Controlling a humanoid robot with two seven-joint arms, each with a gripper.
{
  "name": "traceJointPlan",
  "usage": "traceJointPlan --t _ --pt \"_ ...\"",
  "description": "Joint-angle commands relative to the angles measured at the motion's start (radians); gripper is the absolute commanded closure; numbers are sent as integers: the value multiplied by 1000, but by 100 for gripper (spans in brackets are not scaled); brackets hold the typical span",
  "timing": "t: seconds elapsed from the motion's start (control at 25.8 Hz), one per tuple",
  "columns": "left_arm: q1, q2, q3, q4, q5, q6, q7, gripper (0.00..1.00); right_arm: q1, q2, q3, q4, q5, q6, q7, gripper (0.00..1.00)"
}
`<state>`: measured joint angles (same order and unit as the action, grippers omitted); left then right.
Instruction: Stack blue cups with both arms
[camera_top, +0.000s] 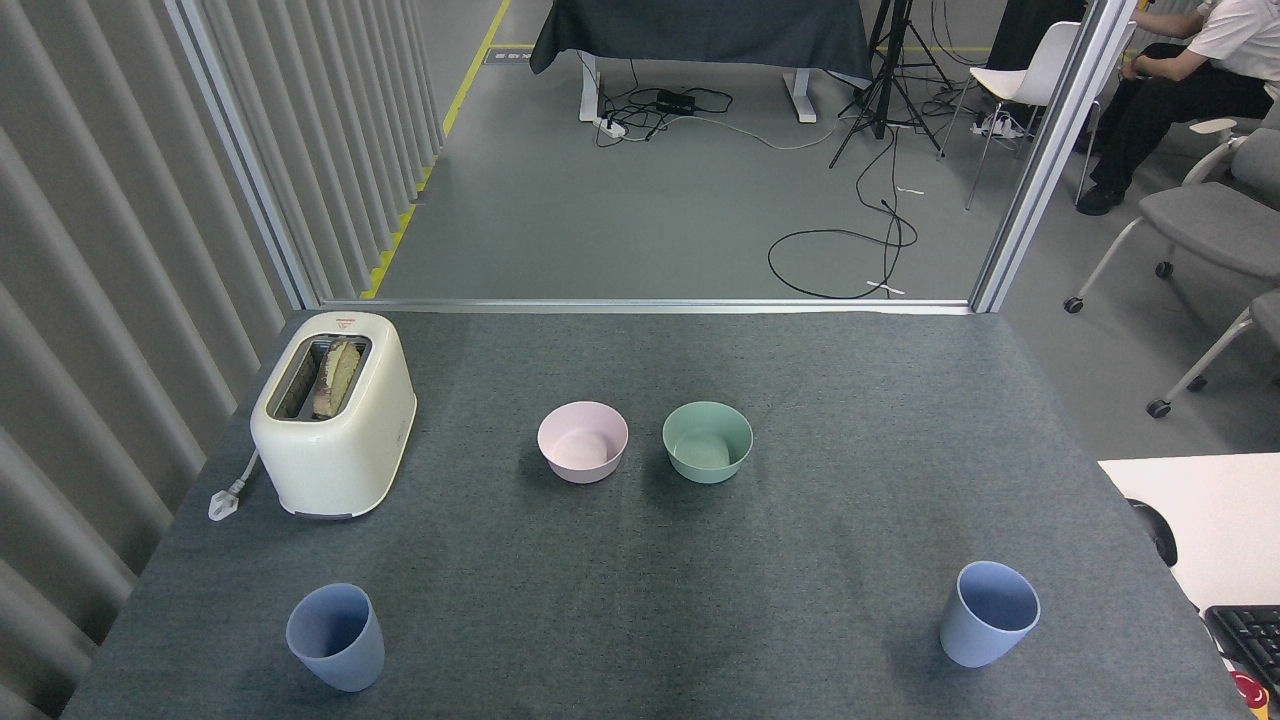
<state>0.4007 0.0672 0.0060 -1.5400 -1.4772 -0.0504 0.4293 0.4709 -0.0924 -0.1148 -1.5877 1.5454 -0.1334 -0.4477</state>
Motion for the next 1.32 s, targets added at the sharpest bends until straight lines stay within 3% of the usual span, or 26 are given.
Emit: traceJointPlan --t 0.0,0.19,0.5,1.28 --pt "0 0 0 1 0 0 2 0 -1 0 14 0 1 0 0 0" --pt "-3 -6 2 6 5 15 0 0 0 -1 21 0 1 3 0 0" --pt "-72 -43 0 115 51 162 2 0 0 -1 23 2 1 3 0 0" --pt "-226 -47 -12 259 54 170 -1 0 0 -1 24 12 2 5 0 0"
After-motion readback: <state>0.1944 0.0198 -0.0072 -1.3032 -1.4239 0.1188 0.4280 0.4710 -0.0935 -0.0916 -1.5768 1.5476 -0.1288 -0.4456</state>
